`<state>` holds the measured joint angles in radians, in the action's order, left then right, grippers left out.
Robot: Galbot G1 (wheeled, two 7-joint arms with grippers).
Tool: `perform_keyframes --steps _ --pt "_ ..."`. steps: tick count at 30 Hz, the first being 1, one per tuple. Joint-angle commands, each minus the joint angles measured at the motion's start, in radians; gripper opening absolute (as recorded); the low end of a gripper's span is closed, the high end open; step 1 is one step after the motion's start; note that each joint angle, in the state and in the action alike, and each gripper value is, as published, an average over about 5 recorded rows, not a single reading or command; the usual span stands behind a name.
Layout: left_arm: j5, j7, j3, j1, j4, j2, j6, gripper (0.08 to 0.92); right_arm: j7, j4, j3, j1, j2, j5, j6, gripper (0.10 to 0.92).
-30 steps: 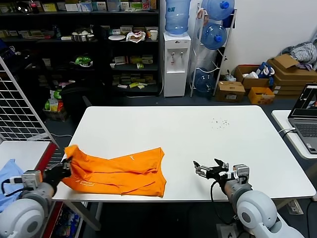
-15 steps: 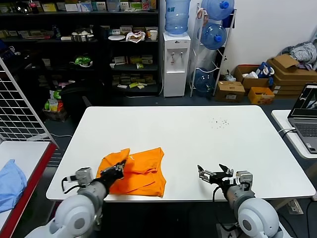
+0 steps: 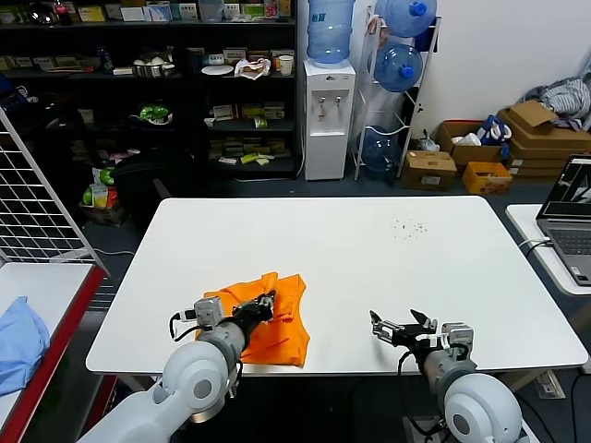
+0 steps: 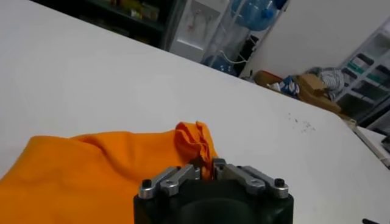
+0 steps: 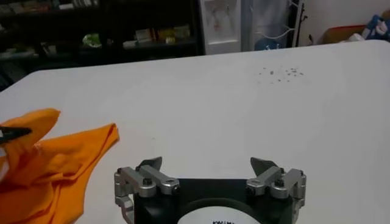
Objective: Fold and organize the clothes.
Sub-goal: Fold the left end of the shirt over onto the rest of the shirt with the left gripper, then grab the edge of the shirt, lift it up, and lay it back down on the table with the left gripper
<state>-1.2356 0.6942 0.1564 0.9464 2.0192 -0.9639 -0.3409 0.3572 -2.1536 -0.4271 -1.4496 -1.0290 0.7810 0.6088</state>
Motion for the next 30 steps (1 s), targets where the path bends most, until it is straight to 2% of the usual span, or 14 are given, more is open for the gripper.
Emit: perform_keyframes --steps 1,4,8,12,15,18,23,26,30 --pt "0.028 -0.013 0.012 -0.031 -0.015 -0.018 0.008 0.257 -0.003 0.006 0.000 -0.004 -0.002 -0.002 -0.002 0.921" --pt "0.023 -0.039 -0.060 0.028 0.048 0.045 0.006 0.344 -0.005 0.014 0.002 0.001 0.004 0.000 -0.004 0.921" --pt "0.033 -0.108 -0.200 0.146 0.109 0.187 0.007 0.456 -0.010 0.020 0.003 0.009 0.010 0.006 -0.007 0.921" --pt "0.081 -0.235 -0.362 0.311 0.086 0.331 0.028 0.569 -0.015 0.024 0.006 0.014 0.011 0.009 -0.010 0.921" --pt "0.102 -0.324 -0.427 0.413 0.042 0.398 0.053 0.656 -0.018 0.028 0.012 0.017 0.008 0.009 -0.011 0.921" --pt "0.088 -0.378 -0.422 0.454 0.006 0.426 0.061 0.742 -0.020 0.032 0.015 0.020 0.007 0.008 -0.013 0.921" --pt "0.039 -0.424 -0.375 0.418 -0.039 0.413 0.031 0.881 -0.021 0.028 0.014 0.016 0.007 0.008 -0.013 0.921" --pt "0.032 -0.450 -0.353 0.380 -0.072 0.400 0.015 0.916 -0.021 0.021 0.008 0.007 0.008 0.008 -0.013 0.921" --pt "0.039 -0.474 -0.336 0.347 -0.103 0.388 0.011 0.921 -0.021 0.013 -0.002 -0.005 0.008 0.007 -0.014 0.921"
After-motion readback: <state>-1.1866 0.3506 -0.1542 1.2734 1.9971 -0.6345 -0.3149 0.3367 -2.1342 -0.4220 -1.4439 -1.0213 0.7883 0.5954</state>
